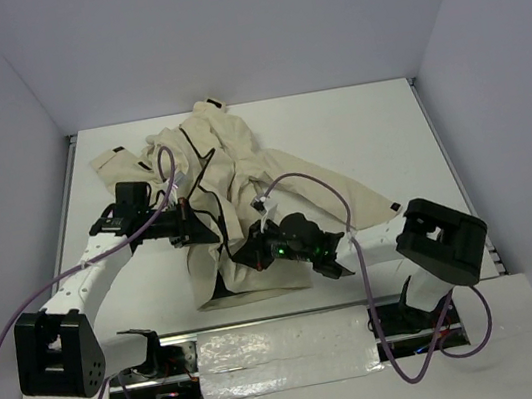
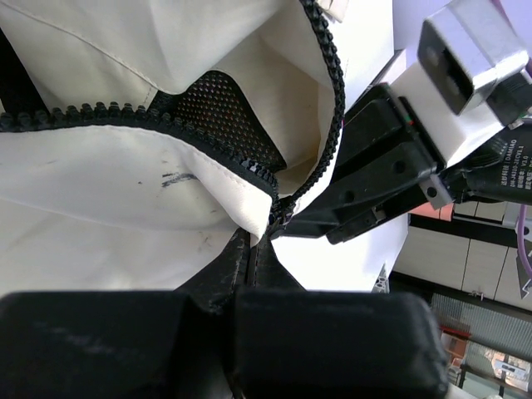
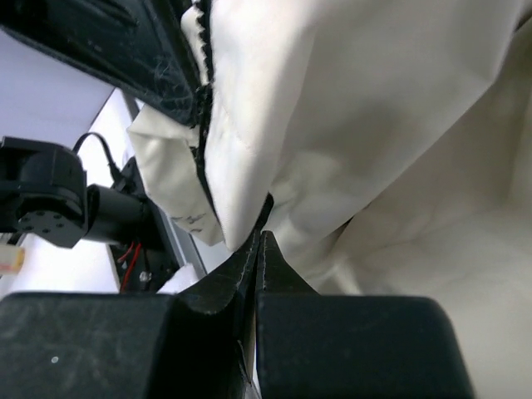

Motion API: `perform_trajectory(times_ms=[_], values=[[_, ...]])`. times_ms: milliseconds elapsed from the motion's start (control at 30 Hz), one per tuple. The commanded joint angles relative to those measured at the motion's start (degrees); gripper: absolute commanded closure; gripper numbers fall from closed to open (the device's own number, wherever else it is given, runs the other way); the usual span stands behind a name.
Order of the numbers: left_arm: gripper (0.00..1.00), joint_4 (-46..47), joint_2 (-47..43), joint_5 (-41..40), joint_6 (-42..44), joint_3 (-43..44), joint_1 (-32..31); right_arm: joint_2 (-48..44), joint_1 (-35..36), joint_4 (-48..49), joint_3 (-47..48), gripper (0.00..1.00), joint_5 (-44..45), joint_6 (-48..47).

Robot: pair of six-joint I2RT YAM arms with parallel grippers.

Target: Zip up the jacket

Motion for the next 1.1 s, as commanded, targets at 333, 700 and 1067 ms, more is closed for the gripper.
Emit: perform_trajectory(times_ms=[333, 700, 1067], values=[[1.00, 2.78, -1.04, 1.71, -1.87, 0.94, -0.23, 4.77, 0.54, 12.91, 3.06, 1.00, -6.44, 3.89], [1.00, 0.85, -1.92, 0.92, 0.59, 1.03, -0.67, 7.58, -0.61, 21.97, 3.94, 1.00, -10.40, 6.70], [1.00, 0.40, -2.80, 1.27, 1.30, 1.46, -1.72, 9.51, -2.98, 26.02, 8.85, 1.00, -8.38, 13.90]])
